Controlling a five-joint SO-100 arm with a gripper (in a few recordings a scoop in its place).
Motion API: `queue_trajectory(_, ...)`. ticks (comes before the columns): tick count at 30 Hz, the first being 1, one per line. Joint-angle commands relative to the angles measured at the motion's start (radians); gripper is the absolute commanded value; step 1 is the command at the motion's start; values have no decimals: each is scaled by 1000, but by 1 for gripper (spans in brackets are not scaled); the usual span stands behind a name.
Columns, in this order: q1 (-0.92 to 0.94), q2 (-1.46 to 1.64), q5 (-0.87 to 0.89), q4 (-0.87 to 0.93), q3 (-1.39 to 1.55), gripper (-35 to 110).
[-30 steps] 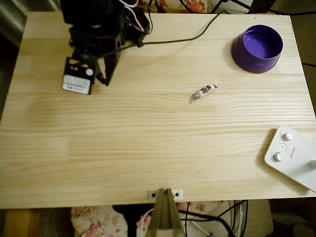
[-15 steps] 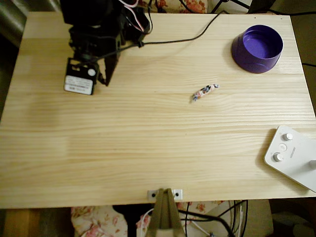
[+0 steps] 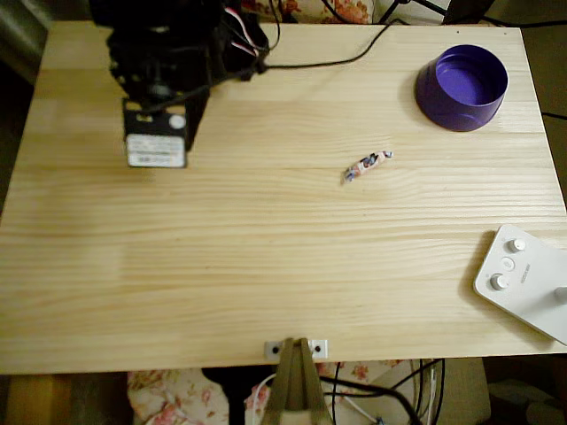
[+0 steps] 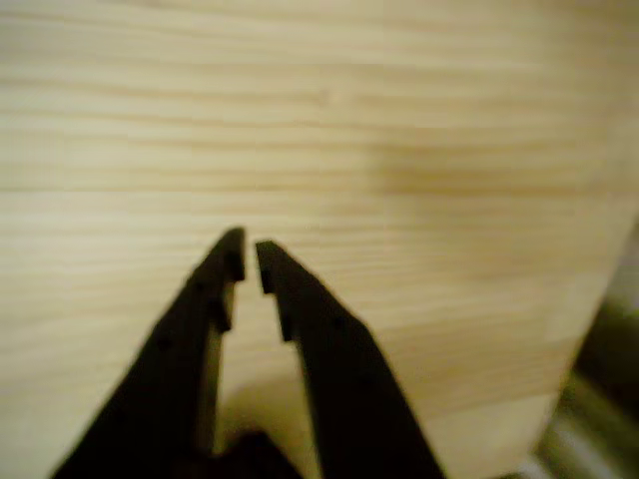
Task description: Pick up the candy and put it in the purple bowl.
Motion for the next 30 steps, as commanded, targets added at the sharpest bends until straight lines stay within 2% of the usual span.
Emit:
queue_trajectory(1,-43,-86,-103,75,-230,-1)
queue_trajectory(5,-149,-163,-387,206,-394,-1)
queue_trajectory(13,-428,-278,-505,302,-589,-1)
queue_trajectory(24,-815,-583,-472,336,-862,0)
queue_trajectory(30,-996,-698,-422,314,-907,2)
